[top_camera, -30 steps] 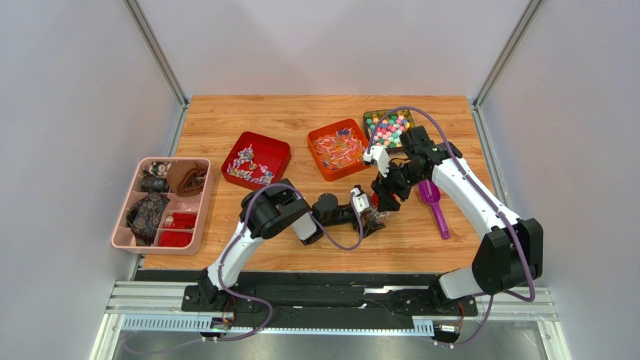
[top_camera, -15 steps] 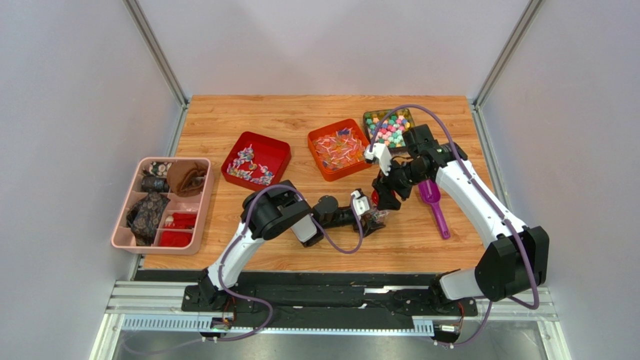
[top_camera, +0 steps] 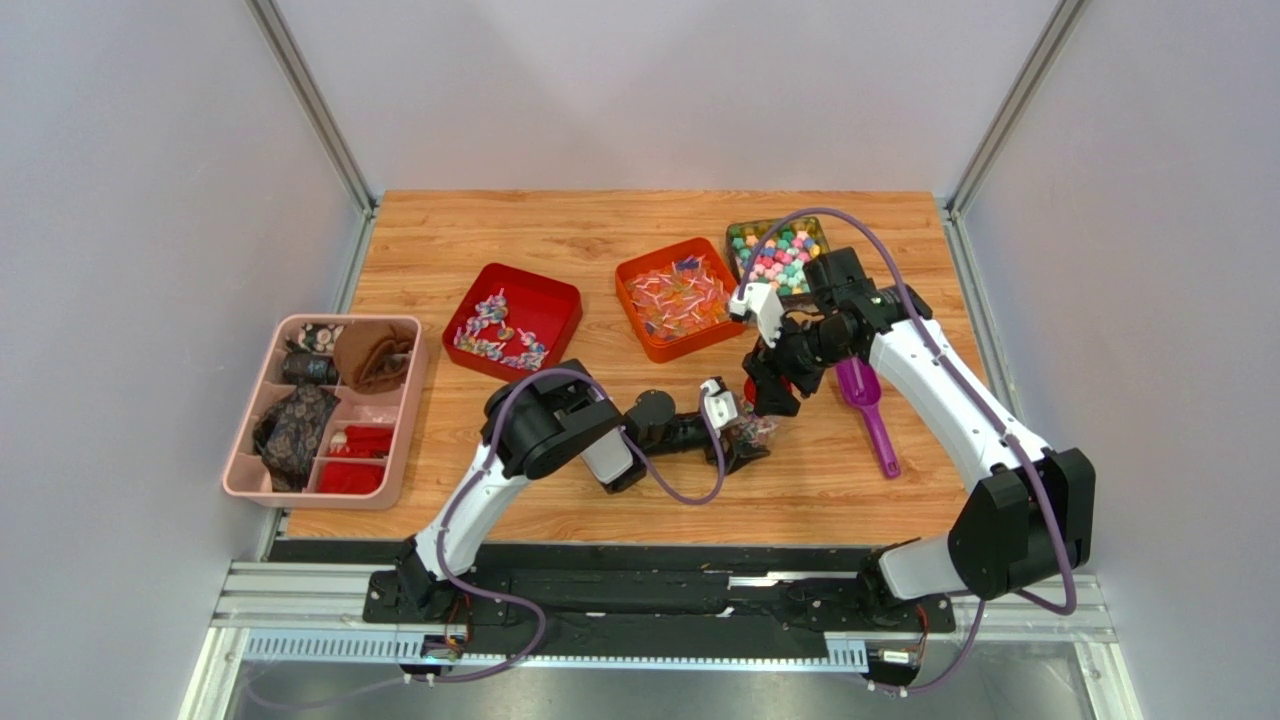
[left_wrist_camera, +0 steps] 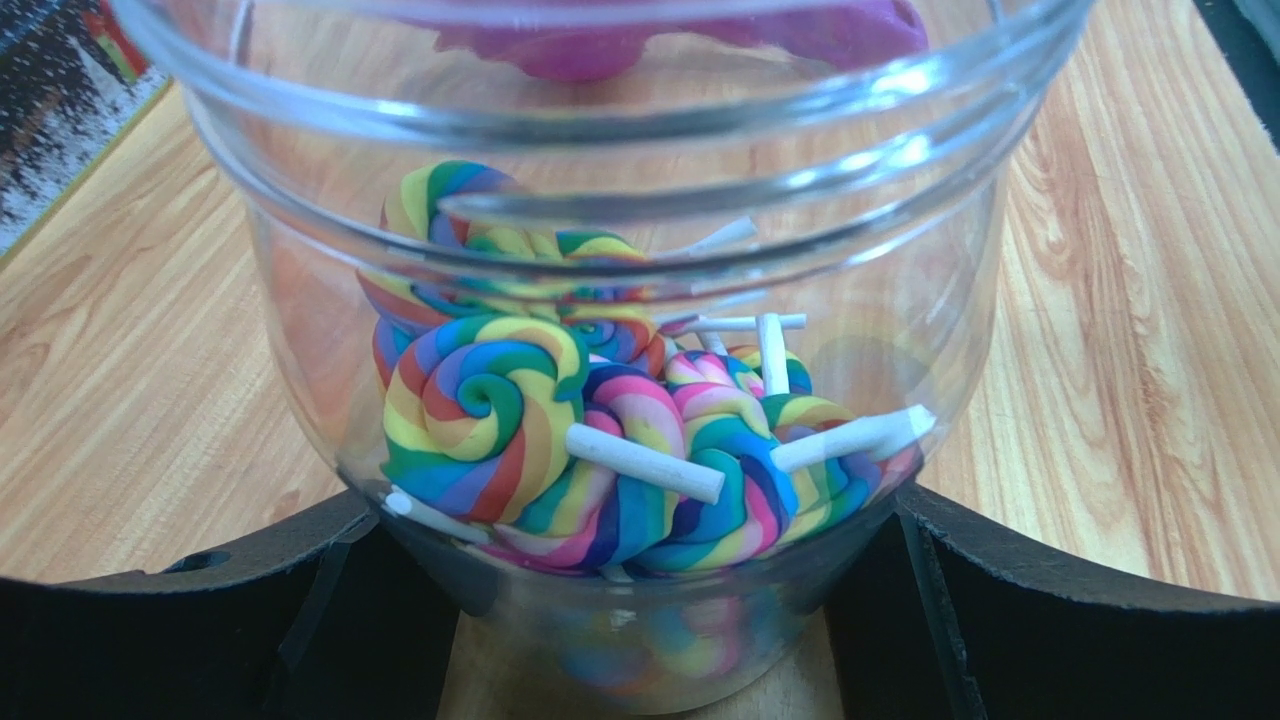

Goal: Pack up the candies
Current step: Close the bottle lid on the packing bottle.

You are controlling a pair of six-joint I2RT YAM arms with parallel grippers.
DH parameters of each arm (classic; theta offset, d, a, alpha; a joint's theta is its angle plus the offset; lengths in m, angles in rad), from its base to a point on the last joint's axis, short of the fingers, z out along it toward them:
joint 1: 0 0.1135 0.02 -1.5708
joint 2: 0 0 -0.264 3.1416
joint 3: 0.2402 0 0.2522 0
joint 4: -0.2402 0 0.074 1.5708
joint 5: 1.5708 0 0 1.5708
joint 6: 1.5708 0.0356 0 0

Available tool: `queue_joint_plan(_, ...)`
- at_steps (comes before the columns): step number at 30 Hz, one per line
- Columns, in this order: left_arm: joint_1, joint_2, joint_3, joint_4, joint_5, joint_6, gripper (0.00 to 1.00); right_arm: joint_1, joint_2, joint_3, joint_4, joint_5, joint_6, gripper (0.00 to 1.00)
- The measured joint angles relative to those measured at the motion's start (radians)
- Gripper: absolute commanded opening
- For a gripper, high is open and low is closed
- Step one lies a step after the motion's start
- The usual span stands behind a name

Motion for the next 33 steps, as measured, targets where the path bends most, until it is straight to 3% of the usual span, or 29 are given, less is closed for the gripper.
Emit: queue_joint_plan(33, 0.019, 0.011, 0.036, -0.027, 0.138, -0.076, 0.58, 0.029, -0.012, -0.08, 0.061, 0.009, 0.024, 0.65)
